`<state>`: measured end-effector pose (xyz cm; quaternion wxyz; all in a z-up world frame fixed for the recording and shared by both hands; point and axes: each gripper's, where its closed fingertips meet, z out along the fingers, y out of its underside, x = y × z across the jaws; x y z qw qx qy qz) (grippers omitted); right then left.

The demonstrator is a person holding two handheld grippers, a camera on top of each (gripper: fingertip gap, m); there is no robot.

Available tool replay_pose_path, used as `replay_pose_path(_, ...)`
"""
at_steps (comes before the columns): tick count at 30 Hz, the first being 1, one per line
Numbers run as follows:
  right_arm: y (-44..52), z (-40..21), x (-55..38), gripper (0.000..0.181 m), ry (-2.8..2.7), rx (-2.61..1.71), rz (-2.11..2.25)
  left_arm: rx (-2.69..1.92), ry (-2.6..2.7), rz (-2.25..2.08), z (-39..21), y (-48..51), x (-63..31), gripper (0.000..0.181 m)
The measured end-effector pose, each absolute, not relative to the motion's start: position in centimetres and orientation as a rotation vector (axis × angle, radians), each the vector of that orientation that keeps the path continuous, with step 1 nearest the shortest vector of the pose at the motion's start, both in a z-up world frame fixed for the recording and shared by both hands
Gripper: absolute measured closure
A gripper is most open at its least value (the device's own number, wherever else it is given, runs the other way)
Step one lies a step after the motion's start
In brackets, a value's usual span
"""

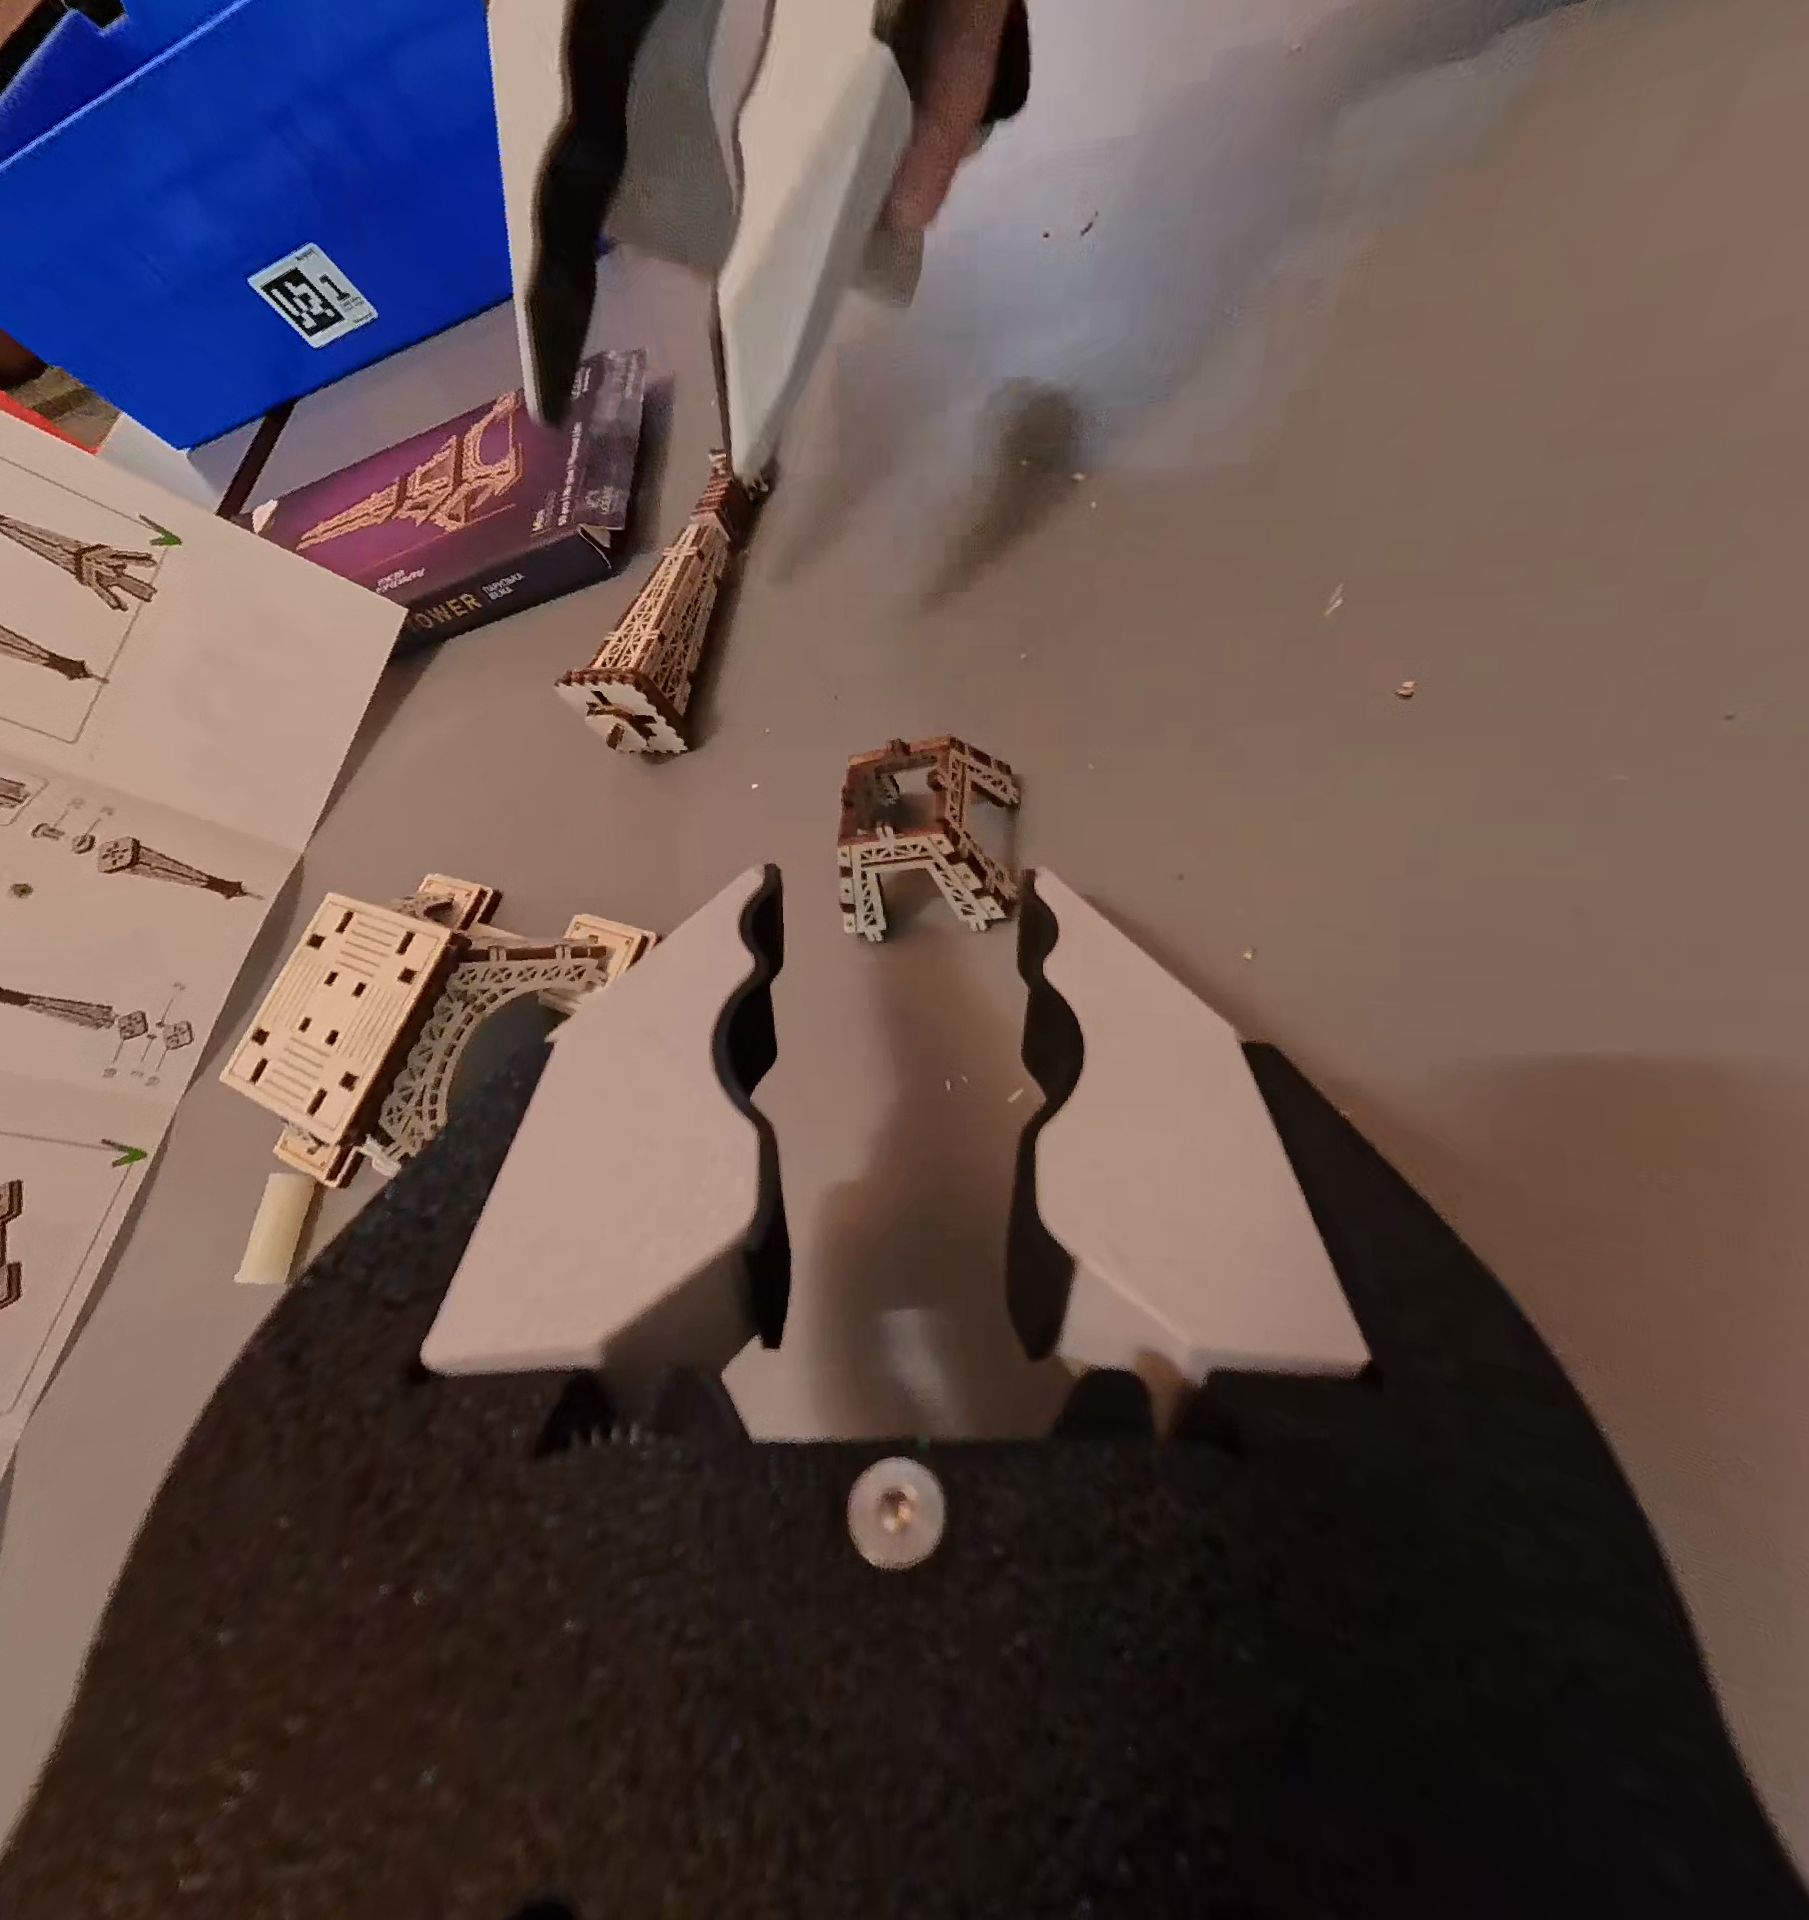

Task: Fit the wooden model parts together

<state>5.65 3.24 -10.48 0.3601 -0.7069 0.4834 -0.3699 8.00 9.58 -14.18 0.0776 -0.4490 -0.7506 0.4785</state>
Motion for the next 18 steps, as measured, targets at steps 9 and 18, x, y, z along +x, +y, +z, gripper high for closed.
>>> replay_pose_path(9,-2.8,-12.8,0.6,0.14,1.535,-1.824,-1.092,-1.3,-2.284,1.416,-14.3,9.3,8.3,0.14)
replay_pose_path(18,-1.6,-11.5,2.0,0.143,1.431,-1.871,-1.236,-1.266,-2.259,1.385,-14.1,9.3,7.2,0.139)
